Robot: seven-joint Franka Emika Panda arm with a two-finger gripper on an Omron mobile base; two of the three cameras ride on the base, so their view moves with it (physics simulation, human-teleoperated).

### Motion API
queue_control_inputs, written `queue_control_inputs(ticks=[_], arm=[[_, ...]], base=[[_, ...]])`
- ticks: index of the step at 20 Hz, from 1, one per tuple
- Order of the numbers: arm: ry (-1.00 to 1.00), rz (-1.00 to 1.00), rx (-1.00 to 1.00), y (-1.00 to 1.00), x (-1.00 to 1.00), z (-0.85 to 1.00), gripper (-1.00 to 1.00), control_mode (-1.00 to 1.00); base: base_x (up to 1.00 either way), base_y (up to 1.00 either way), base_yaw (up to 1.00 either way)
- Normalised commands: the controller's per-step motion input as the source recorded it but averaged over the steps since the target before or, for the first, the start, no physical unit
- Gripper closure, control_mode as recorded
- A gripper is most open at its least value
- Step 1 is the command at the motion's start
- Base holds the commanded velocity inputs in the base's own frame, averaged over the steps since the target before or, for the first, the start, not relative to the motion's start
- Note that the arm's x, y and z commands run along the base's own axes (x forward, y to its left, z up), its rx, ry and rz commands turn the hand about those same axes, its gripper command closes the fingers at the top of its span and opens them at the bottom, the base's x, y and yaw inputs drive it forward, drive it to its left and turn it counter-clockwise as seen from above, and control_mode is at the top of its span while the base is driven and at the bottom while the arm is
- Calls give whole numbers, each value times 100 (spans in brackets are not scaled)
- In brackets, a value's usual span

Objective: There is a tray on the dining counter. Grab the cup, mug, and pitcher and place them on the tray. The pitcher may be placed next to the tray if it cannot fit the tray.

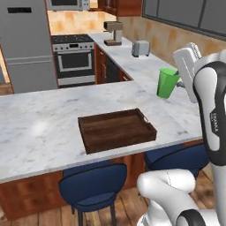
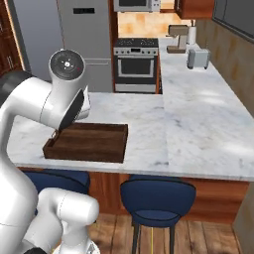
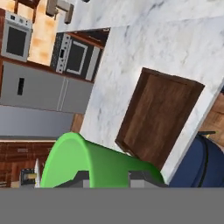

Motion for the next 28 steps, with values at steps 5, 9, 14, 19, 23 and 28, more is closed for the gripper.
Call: queue_control_inputs(ticks=[5,9,14,19,23,28], arm=[[0,0,0,0,0,0,100,100],[0,0,0,0,0,0,100,100],[0,0,0,0,0,0,100,100],[0,0,0,0,0,0,100,100],[0,0,0,0,0,0,100,100],[1,4,0,0,21,-4,100,-100]], base=[[9,-7,29],[9,7,1],[40,34,0],[52,39,8],[30,11,1],[22,1,2]])
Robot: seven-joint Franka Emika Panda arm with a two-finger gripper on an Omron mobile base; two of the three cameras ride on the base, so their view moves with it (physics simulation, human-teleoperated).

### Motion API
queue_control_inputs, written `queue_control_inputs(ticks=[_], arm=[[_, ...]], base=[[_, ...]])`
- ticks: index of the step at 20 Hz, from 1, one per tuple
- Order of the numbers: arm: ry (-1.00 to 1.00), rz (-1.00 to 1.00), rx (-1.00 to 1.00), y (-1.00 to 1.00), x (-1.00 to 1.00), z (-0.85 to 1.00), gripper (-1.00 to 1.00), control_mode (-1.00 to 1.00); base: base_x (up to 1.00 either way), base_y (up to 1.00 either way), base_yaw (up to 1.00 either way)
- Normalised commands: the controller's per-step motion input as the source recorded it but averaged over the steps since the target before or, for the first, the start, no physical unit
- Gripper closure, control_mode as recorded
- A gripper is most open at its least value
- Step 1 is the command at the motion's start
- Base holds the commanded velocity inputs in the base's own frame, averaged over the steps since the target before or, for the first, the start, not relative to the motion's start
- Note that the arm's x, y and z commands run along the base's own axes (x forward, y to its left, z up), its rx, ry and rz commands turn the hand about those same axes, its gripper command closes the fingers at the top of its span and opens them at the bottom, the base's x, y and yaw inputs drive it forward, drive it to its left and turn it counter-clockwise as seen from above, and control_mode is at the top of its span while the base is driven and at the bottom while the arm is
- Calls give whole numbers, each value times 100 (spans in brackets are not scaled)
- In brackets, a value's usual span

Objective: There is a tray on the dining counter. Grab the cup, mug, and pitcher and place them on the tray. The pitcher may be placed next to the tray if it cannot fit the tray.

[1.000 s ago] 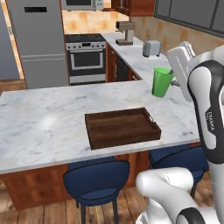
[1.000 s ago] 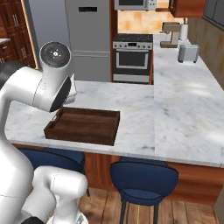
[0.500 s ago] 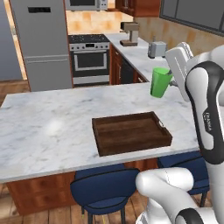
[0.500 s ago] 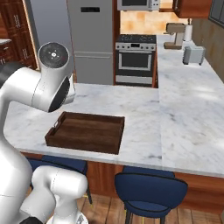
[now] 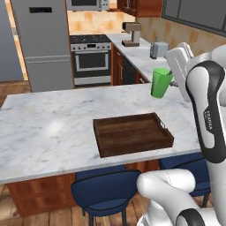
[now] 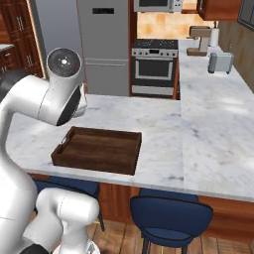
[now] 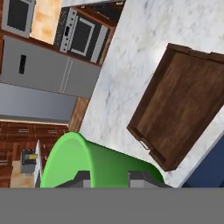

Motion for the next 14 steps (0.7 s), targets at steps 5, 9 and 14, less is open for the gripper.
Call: queue_control_inputs(ticks=[5,9,14], arm=[[1,17,0,0,63,-30,100,-100],[5,20,-9,20,65,-53,100,-100],[1,16,-6,24,52,-54,100,-100]], base=[[0,0,0],[0,0,0],[0,0,0]])
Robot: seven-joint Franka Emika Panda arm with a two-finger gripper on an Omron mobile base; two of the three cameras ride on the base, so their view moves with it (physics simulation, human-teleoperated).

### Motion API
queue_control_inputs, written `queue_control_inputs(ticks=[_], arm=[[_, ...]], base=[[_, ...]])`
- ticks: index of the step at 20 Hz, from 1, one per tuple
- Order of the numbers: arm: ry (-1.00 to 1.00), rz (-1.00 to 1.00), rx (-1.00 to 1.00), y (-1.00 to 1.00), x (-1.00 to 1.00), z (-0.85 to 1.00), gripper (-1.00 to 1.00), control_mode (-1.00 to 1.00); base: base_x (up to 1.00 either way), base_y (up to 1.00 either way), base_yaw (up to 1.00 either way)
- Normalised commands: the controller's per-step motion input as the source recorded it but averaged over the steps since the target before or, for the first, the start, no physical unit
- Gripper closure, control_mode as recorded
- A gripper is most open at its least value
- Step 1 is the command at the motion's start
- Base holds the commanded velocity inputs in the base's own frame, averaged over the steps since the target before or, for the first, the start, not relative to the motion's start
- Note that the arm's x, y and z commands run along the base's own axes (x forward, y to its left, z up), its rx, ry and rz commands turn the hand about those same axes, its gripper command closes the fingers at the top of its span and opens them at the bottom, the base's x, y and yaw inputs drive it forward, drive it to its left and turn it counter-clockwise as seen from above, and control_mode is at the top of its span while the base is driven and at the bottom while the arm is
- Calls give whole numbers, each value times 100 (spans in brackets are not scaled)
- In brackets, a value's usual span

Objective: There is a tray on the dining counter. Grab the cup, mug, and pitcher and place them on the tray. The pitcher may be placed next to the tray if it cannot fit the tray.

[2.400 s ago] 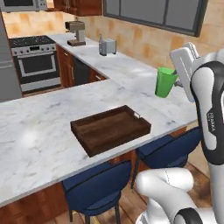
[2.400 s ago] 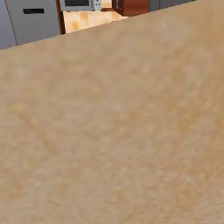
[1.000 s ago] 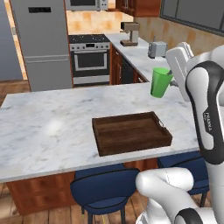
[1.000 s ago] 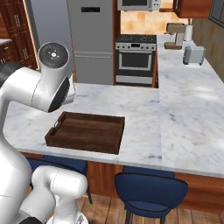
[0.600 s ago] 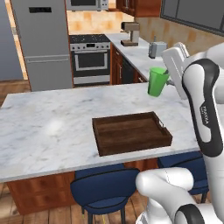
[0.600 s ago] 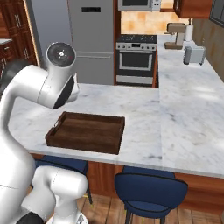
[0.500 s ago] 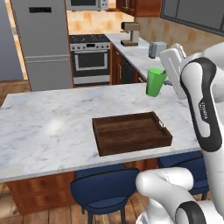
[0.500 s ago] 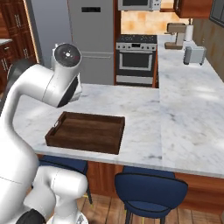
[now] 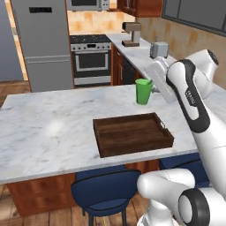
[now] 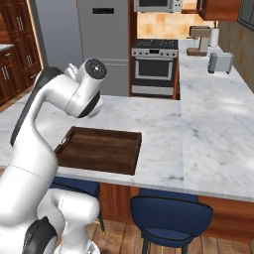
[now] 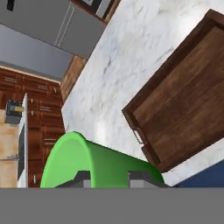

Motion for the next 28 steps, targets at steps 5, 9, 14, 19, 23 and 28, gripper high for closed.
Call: queue_control_inputs(ticks=[5,9,14,19,23,28], arm=[[-1,9,-3,42,31,-53,100,-100],[-1,8,0,40,15,-61,100,-100],[0,12,1,19,31,-72,100,-100],[0,10,0,24,46,-66,100,-100],[0,7,0,21,49,-50,100,-100],[0,4,1,0,51,-43,100,-100]], base=[[0,0,0],[0,0,0],[0,0,0],[0,0,0],[0,0,0],[0,0,0]])
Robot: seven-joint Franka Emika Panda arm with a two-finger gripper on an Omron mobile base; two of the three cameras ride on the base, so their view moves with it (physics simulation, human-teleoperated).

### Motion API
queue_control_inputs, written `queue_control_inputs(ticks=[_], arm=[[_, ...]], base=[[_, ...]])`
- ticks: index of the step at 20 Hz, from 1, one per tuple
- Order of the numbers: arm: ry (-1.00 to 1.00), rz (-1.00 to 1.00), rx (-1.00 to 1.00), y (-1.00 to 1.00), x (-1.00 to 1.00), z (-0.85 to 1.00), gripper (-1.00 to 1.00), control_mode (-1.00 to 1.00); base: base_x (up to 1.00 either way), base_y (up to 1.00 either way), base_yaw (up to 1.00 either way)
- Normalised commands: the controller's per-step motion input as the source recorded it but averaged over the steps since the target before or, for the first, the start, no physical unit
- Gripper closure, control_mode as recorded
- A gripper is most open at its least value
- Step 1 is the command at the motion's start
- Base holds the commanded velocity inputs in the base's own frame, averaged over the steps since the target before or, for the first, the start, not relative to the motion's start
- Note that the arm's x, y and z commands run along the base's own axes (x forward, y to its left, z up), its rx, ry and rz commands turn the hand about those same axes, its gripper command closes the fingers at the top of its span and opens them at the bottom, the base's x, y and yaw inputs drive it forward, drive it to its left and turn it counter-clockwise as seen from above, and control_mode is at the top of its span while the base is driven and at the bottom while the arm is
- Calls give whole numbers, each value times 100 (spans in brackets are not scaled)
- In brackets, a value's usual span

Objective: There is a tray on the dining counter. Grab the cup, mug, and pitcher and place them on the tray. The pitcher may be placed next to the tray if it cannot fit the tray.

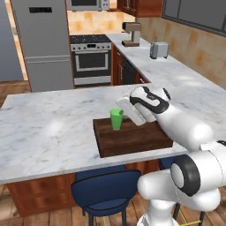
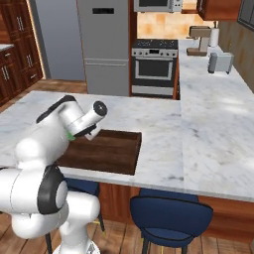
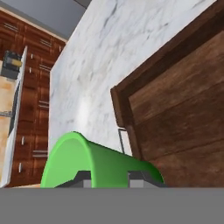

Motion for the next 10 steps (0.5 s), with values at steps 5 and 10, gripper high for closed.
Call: queue_control_inputs(ticks=[5,10], arm=[[0,1,0,14,45,-45,100,-100],[0,0,0,6,42,-31,100,-100]], base=[[0,0,0],[0,0,0]])
